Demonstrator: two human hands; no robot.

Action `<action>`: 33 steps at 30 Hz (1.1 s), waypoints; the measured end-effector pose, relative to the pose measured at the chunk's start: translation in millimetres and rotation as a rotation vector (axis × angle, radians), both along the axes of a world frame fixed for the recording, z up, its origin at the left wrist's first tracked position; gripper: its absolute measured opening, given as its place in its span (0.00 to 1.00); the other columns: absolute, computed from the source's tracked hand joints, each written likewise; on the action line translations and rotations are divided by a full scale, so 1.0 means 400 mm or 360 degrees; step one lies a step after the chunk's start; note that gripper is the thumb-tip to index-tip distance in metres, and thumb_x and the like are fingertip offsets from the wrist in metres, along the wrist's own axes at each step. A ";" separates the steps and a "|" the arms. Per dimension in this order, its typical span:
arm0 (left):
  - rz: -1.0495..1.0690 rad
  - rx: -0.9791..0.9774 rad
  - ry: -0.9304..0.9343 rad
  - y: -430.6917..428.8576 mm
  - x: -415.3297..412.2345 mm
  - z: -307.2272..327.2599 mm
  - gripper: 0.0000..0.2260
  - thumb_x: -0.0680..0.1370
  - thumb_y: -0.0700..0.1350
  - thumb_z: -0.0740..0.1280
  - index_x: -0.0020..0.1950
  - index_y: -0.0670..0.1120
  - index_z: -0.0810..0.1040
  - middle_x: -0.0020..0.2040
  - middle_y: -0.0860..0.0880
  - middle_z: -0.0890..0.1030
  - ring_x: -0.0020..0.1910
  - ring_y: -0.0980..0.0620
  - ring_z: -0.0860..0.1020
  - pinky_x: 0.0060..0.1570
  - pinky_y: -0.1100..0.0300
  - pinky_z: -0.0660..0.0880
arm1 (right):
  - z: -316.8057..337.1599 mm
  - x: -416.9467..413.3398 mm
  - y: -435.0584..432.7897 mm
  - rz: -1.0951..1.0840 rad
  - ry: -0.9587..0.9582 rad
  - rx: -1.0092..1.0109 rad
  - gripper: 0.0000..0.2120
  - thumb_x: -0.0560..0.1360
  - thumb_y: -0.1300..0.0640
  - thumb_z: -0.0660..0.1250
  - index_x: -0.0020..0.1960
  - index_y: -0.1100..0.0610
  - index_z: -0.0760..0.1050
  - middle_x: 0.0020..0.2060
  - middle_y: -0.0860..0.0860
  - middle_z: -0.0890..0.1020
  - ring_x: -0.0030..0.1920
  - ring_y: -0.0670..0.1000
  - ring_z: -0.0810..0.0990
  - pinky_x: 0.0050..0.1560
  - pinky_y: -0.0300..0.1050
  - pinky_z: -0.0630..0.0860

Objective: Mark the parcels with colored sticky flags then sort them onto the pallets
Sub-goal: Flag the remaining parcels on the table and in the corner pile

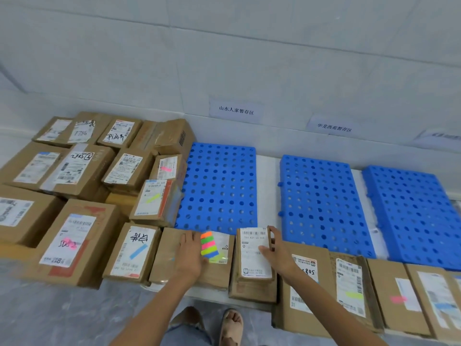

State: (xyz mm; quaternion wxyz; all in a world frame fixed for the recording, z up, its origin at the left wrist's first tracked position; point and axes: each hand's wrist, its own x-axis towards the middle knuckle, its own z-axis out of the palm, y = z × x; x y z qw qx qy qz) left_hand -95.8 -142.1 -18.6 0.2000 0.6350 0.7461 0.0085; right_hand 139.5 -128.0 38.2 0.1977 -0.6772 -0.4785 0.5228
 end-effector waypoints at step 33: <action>0.0491 -0.0506 -0.2359 0.039 0.097 0.416 0.14 0.77 0.36 0.65 0.63 0.42 0.74 0.53 0.40 0.82 0.50 0.44 0.83 0.47 0.57 0.81 | 0.193 -0.013 0.031 0.0704 -0.0219 0.1273 0.16 0.75 0.48 0.66 0.61 0.48 0.77 0.60 0.46 0.75 0.62 0.46 0.70 0.64 0.40 0.63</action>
